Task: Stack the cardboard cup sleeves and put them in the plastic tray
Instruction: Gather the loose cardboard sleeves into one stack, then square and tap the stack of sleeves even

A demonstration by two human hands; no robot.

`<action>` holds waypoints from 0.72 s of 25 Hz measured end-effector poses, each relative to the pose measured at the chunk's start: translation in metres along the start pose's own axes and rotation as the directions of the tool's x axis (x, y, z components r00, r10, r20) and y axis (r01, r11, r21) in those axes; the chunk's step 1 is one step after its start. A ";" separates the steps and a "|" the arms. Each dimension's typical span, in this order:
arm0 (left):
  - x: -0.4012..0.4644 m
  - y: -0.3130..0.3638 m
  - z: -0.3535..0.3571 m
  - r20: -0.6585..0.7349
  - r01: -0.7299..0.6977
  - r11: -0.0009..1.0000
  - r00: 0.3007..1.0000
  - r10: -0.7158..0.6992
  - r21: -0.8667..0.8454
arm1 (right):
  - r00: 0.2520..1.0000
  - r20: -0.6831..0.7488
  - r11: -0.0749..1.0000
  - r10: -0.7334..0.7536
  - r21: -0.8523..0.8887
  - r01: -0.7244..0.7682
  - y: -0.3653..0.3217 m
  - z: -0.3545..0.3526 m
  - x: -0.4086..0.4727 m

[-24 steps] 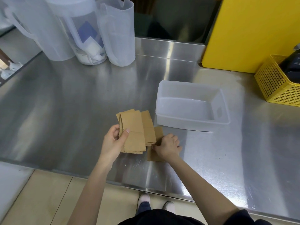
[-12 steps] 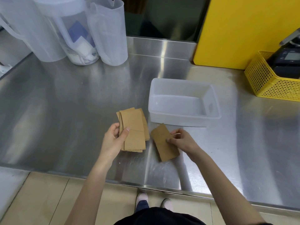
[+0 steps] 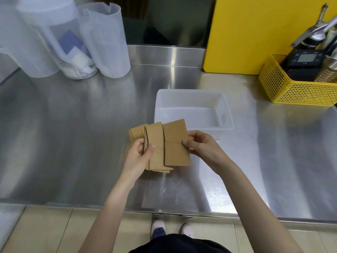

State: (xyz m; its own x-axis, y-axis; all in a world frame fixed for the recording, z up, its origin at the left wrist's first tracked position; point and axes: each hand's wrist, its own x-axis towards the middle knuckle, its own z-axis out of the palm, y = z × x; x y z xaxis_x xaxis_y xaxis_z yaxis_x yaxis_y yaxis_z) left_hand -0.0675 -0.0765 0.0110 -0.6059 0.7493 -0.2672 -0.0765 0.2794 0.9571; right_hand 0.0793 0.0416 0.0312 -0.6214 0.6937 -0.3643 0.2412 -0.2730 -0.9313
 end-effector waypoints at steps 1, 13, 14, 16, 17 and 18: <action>0.000 0.001 0.003 0.014 0.002 1.000 1.000 -0.002 0.002 | 1.000 -0.010 1.000 -0.001 -0.023 0.000 0.000 0.003 -0.001; -0.006 0.000 0.031 0.165 0.026 0.999 0.986 -0.020 -0.033 | 0.999 -0.031 0.968 0.045 -0.247 -0.051 0.004 0.012 -0.012; -0.007 0.000 0.033 0.171 0.032 0.998 0.985 -0.024 -0.046 | 0.998 -0.018 0.967 0.053 -0.250 -0.056 0.006 0.011 -0.013; -0.008 0.001 0.037 0.156 0.032 0.996 0.988 -0.018 -0.086 | 0.995 0.020 0.974 0.096 -0.206 -0.090 0.010 0.008 -0.016; -0.008 0.002 0.039 0.141 0.035 0.993 0.990 -0.019 -0.109 | 0.992 0.034 0.979 0.122 -0.169 -0.115 0.014 0.005 -0.019; -0.008 0.004 0.041 0.128 0.038 0.991 0.992 -0.021 -0.129 | 0.989 0.039 0.982 0.146 -0.127 -0.140 0.018 0.002 -0.020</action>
State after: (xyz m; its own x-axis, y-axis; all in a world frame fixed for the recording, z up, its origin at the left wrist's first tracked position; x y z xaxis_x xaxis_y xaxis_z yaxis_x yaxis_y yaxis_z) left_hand -0.0306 -0.0568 0.0123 -0.4975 0.8142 -0.2993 -0.2010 0.2275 0.9528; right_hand 0.0947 0.0210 0.0217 -0.6079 0.6201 -0.4959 0.4183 -0.2809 -0.8638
